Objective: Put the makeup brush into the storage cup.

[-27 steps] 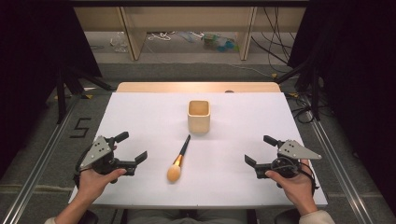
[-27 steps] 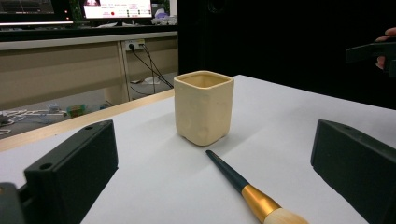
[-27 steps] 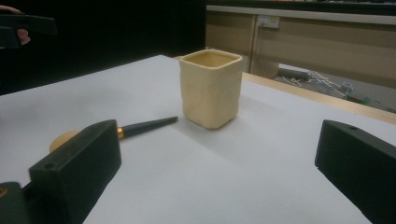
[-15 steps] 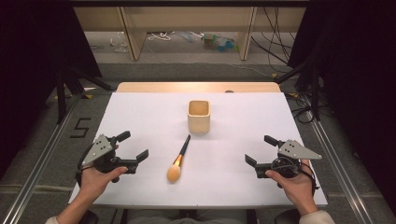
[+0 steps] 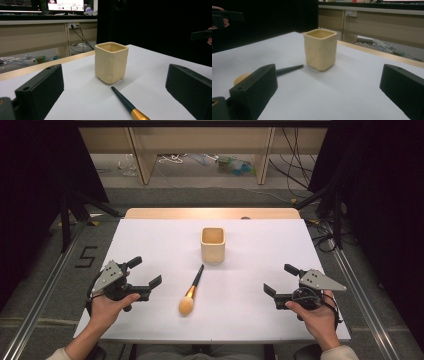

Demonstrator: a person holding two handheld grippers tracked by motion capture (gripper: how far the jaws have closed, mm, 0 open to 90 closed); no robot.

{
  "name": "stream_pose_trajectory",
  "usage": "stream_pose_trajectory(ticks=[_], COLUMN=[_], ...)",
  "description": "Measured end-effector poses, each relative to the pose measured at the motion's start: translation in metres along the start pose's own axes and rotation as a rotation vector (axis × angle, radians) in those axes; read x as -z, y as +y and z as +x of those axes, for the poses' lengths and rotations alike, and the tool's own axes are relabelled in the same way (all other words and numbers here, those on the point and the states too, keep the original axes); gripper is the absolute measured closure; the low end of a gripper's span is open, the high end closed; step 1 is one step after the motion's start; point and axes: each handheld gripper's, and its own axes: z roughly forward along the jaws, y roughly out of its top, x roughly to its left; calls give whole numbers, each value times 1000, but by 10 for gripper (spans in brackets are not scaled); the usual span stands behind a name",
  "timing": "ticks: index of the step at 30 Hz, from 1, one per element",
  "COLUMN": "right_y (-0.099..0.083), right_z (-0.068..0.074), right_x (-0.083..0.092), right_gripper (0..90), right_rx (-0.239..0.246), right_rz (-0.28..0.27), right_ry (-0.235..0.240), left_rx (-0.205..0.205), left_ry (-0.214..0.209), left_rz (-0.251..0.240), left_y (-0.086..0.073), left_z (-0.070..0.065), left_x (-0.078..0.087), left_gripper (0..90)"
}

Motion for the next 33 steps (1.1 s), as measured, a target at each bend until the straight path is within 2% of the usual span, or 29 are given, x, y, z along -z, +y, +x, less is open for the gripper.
stream_pose_trajectory(ticks=[6, 7, 9, 10, 11, 13, 21, 23, 24, 29, 30, 32, 33], right_y=[0, 0, 0, 1, 0, 0, 0, -1, -1, -1, -1, -1, -1], right_z=[0, -1, -1, -1, 0, -1, -1, -1, -1, -1, -1, -2, -2], right_x=[1, 2, 0, 2, 0, 1, 1, 0, 0, 1, 0, 1, 1], right_gripper=[28, 28, 28, 28, 28, 28, 28, 30, 30, 30, 30, 30, 30], right_rx=[-4, -2, -7, -1, -6, -4, -7, -13, -13, -15, -12, -10, -10], right_rz=[2, 20, 2, 29, 0, 6, -3, 7, 7, 1, 5, 14, 14], right_ry=[-14, -12, -10, -13, -10, -24, -28, -10, -10, -8, -9, -18, -18], left_rx=[-5, -13, -6, -10, -10, -13, -7, 0, -12, -9, -19, -9, -24], left_ry=[-14, -17, -16, -17, -14, -11, -17, -24, -26, -30, -35, -30, -34], left_rz=[-8, -7, -8, -11, -11, -12, -12, -12, -12, -16, -15, -14, -12], left_y=[2, 3, 4, 4, 5, 6, 9, 9, 10, 13, 13, 14, 14], left_z=[-1, -1, -2, -1, -1, -1, -2, -4, -4, -7, -7, -9, -9], left_x=[-11, -15, -17, -19, -20, -23, -38, -41, -42, -49, -51, -54, -56], left_gripper=[13, 13, 13, 13, 13, 13, 16, 19, 19, 18, 18, 17, 17])
